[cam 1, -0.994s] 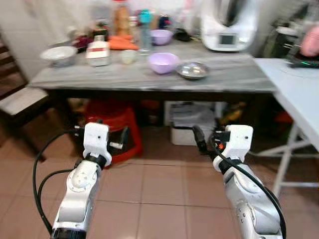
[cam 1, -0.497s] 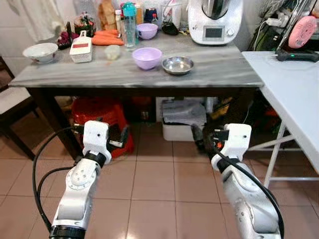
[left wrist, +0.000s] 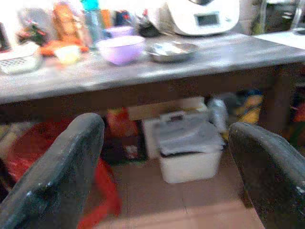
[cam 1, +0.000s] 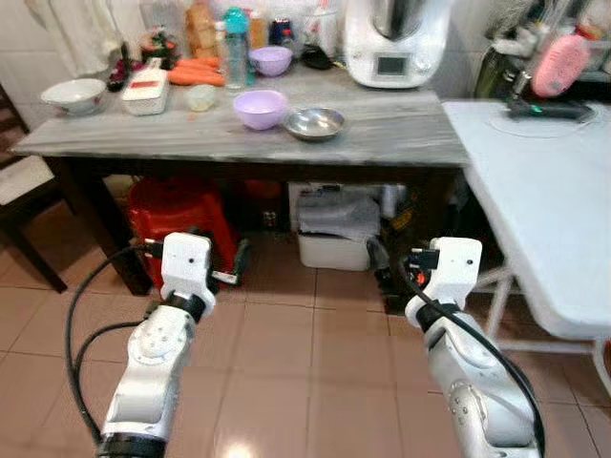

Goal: Setting the table

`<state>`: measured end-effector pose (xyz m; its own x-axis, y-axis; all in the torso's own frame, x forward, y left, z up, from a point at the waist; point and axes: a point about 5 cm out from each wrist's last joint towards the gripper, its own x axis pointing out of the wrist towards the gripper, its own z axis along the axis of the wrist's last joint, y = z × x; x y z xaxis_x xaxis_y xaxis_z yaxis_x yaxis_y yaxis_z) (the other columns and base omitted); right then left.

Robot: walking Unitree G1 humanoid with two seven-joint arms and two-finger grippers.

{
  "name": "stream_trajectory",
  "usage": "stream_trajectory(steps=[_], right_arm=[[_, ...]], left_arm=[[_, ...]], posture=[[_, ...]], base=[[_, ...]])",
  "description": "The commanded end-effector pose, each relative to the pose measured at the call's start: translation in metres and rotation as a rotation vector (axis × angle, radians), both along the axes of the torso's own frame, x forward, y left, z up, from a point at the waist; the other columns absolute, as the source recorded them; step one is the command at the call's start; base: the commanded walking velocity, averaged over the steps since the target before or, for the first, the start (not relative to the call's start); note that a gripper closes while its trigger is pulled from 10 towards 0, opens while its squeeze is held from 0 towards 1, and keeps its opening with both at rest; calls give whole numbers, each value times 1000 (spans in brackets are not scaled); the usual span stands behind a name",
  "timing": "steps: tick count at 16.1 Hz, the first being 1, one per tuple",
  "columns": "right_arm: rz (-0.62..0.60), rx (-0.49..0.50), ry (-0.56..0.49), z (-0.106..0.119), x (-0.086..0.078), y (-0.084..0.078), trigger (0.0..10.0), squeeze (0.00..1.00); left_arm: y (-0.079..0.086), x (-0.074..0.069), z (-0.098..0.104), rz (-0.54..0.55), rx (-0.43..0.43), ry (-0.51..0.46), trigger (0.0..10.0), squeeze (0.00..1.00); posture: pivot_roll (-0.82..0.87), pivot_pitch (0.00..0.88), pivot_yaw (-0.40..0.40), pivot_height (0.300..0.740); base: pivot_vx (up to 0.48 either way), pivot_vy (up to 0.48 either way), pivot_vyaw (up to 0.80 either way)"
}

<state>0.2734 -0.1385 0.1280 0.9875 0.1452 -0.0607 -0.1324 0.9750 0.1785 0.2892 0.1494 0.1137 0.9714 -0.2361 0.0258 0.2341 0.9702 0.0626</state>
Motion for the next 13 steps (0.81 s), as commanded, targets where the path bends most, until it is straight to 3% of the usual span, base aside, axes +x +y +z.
stream_trajectory(steps=[1, 13], right_arm=[[-15, 3, -14, 5, 1, -3, 10000, 0], [-4, 2, -7, 4, 2, 0, 10000, 0]], left_arm=[[-2, 2, 4, -19, 11, -14, 10000, 0], [-5, 2, 3, -32, 7, -13, 10000, 0]], posture=[[-39, 20, 28, 740], [-35, 20, 25, 740]], base=[[0, -364, 0], [0, -371, -506]])
